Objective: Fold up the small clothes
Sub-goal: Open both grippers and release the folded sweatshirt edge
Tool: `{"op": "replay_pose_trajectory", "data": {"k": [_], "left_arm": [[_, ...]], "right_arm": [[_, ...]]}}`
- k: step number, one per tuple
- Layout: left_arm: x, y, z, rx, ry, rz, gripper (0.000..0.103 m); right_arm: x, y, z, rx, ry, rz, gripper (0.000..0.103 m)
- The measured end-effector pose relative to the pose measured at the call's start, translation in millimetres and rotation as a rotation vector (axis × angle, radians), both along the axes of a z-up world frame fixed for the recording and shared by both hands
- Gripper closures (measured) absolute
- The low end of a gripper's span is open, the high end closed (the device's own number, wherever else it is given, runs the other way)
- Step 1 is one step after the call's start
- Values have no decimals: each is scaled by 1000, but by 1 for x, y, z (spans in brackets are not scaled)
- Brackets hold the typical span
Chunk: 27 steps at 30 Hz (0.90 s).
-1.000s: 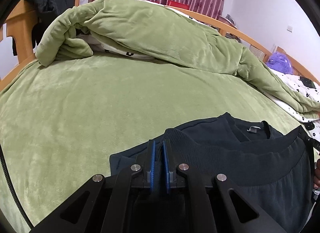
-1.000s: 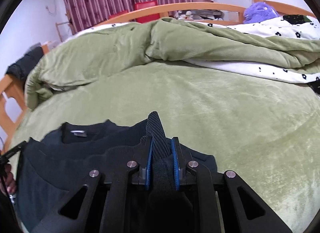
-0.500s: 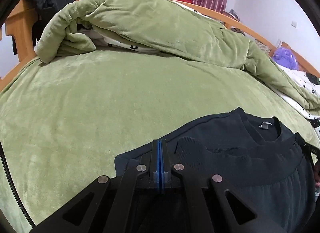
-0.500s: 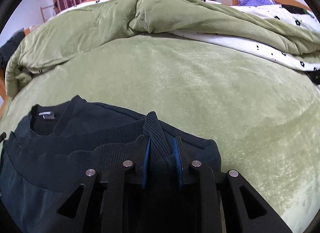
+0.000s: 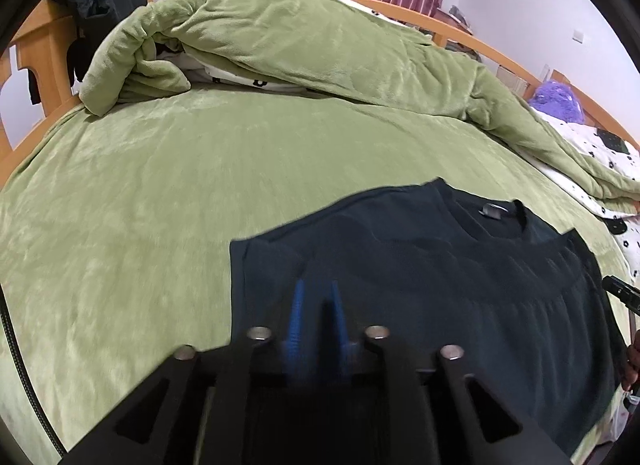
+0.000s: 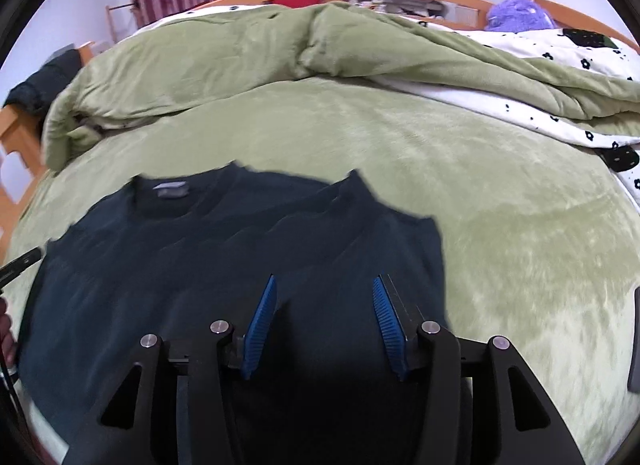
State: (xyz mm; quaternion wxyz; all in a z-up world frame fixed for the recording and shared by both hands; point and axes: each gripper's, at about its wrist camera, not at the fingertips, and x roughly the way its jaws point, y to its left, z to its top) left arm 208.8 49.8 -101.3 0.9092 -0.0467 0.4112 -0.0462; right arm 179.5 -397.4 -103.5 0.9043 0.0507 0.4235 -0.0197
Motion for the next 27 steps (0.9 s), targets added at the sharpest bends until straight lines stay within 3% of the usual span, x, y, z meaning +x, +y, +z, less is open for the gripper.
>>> {"op": "replay_pose_trajectory", "data": {"k": [3, 5, 9, 19, 23, 27], "left_arm": [[-25, -1, 10, -3, -19, -9, 66], [-41, -1, 18, -8, -28, -16, 63], [-74, 2, 36, -10, -55, -22, 45], [-127, 15, 104, 29, -139, -29, 43], [-145, 20, 119, 20, -152, -24, 43], [-162, 19, 103, 47, -139, -24, 43]], "right_arm": [[-23, 16, 13, -53, -16, -6, 54], [-35, 24, 22, -47, -19, 4, 54], [-60, 43, 44, -16, -25, 26, 56], [-123, 92, 113, -2, -131, 71, 54], [-140, 107, 118, 27, -153, 90, 50], [-147, 121, 101, 28, -137, 104, 50]]}}
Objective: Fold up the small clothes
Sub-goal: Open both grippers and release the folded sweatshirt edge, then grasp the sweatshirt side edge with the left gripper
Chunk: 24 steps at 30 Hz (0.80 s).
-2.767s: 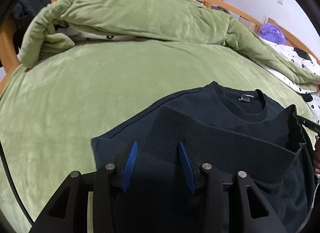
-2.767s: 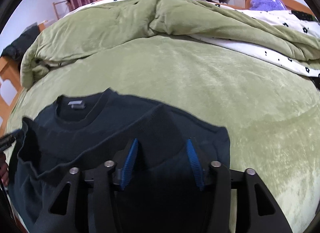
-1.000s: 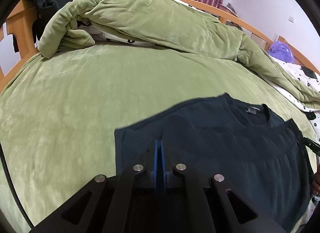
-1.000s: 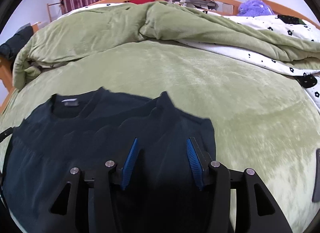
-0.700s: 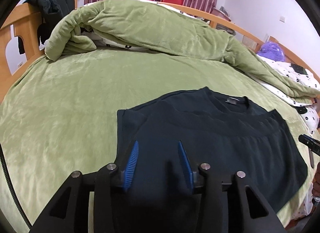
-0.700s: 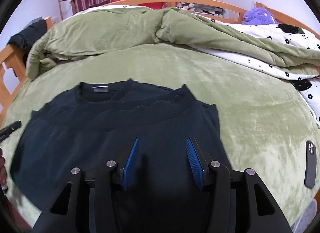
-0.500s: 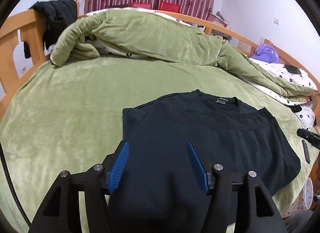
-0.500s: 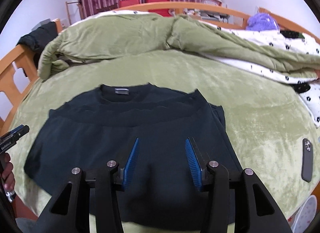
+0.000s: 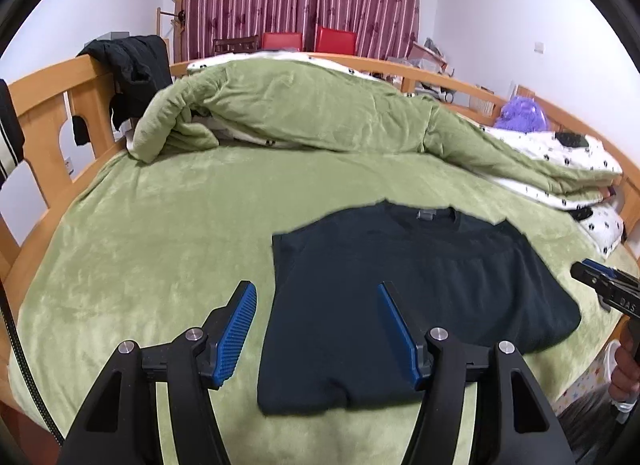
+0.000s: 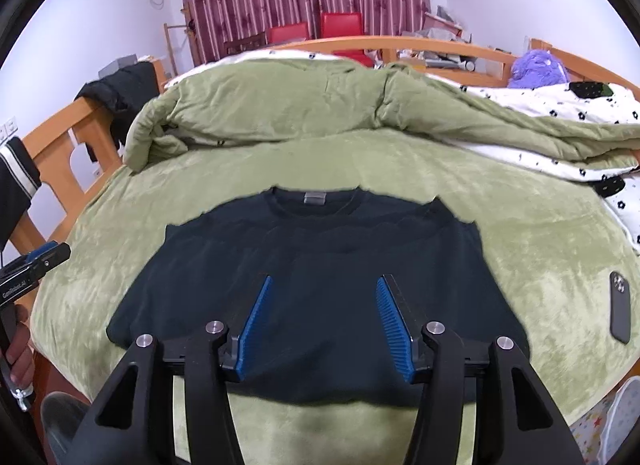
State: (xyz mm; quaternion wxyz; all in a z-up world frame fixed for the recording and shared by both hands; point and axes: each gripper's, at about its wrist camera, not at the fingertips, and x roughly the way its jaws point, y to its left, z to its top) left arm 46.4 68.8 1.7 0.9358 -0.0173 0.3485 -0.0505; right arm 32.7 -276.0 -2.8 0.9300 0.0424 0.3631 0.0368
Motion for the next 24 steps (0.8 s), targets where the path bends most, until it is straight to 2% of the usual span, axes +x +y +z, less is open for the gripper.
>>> {"op": "replay_pose_trajectory", "data": {"k": [5, 9, 14, 20, 24], "left_arm": [[-12, 11, -46, -67, 75, 17, 43], [-19, 25, -84, -158, 144, 31, 43], [-34, 41, -124, -293, 214, 43, 43], [-33, 43, -153, -411, 239, 0, 43], [-19, 45, -156, -499, 238, 3, 39]], "right_arm": [[4, 20, -39, 11, 46, 15, 50], [14, 48, -67, 24, 63, 59, 51], [30, 82, -102, -15, 71, 93, 51], [37, 93, -146, -61, 109, 107, 52], [32, 92, -149, -97, 73, 130, 52]]}}
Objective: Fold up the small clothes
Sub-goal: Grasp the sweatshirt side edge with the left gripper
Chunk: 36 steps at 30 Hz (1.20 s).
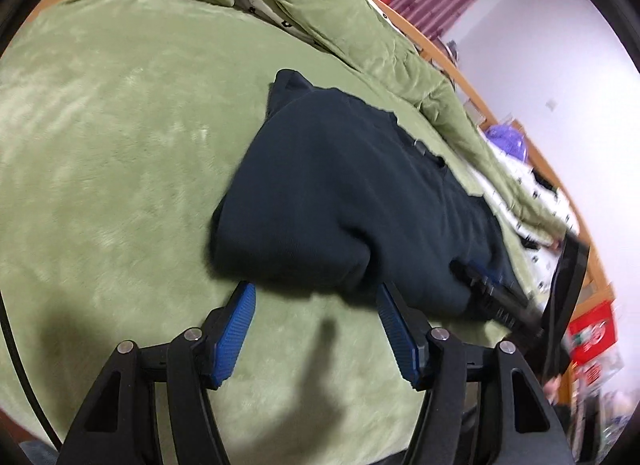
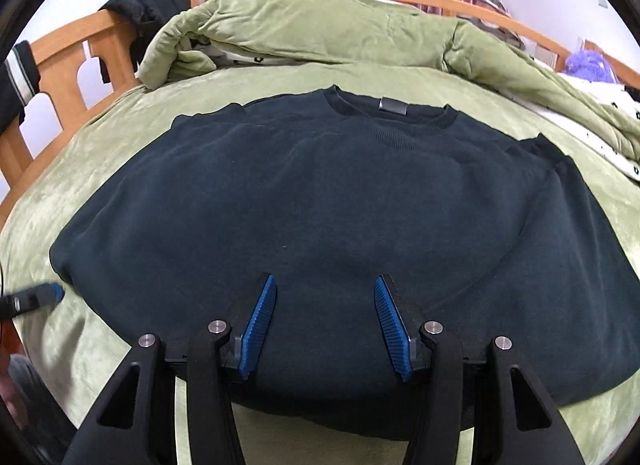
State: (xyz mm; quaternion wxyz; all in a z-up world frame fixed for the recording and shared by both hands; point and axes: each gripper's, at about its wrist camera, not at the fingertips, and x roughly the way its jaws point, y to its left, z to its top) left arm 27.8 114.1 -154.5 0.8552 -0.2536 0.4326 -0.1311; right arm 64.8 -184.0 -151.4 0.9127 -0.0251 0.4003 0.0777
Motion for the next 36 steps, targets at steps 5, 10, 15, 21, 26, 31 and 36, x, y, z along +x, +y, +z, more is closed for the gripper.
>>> {"op": "replay_pose_trajectory", "data": {"k": [5, 10, 15, 21, 26, 31, 36], "left_arm": [[23, 1, -9, -89, 31, 34, 38], [32, 3, -9, -66, 11, 91, 39], [28, 21, -5, -46, -23, 131, 79], [30, -7, 16, 175, -60, 118, 78], [31, -25, 34, 297, -104, 111, 78], [29, -38, 52, 331, -160, 107, 82], [28, -59, 73, 385, -207, 80, 85]], "right_arm": [[-4, -5, -4, -10, -24, 17, 52], [-5, -5, -3, -25, -33, 26, 52], [-3, -7, -2, -21, -19, 21, 52], [-4, -8, -1, -50, 0, 4, 52], [-13, -17, 6, -55, -2, -12, 52], [-22, -35, 18, -58, -25, -47, 52], [-29, -63, 32, -46, -32, -121, 52]]}}
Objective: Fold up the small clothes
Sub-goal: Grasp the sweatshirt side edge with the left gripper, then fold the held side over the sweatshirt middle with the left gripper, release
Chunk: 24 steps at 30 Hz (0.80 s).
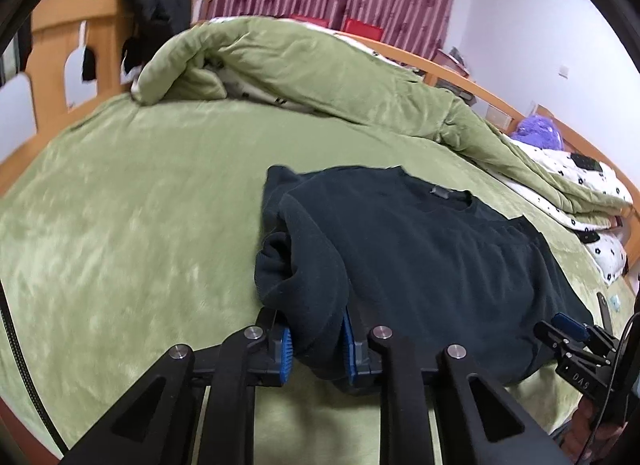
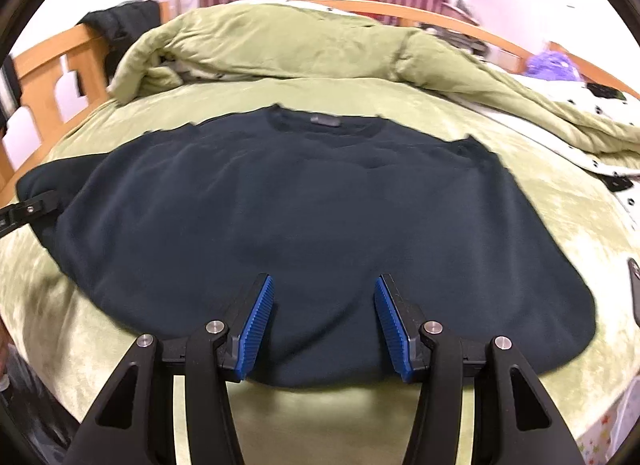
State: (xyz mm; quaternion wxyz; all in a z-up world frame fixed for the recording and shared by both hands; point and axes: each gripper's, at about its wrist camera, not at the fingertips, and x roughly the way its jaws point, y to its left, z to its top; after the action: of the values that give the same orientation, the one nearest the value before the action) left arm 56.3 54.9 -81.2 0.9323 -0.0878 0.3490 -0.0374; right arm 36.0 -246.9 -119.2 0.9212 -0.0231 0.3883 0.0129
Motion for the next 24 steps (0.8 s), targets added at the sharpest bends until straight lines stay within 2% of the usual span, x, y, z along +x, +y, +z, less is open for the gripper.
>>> {"op": "replay_pose_trajectory", "data": {"k": [4, 6, 14, 19, 24], "left_arm": [[0, -22, 20, 35, -28, -34, 86], [1, -32, 30, 25, -30, -53, 86], [-2, -90, 66, 15, -65, -155, 88], [-8, -136, 72, 47, -82, -224, 89], [-13, -179, 64, 87, -69, -292, 89]], "right_arm": [[-7, -23, 8, 46, 5, -40, 52], [-12, -34, 13, 67, 4, -55, 52], [-33, -84, 45, 64, -36, -91, 52], [-44, -119, 65, 53, -62, -116, 52], [-57, -152, 73, 37, -91, -147, 52]]}}
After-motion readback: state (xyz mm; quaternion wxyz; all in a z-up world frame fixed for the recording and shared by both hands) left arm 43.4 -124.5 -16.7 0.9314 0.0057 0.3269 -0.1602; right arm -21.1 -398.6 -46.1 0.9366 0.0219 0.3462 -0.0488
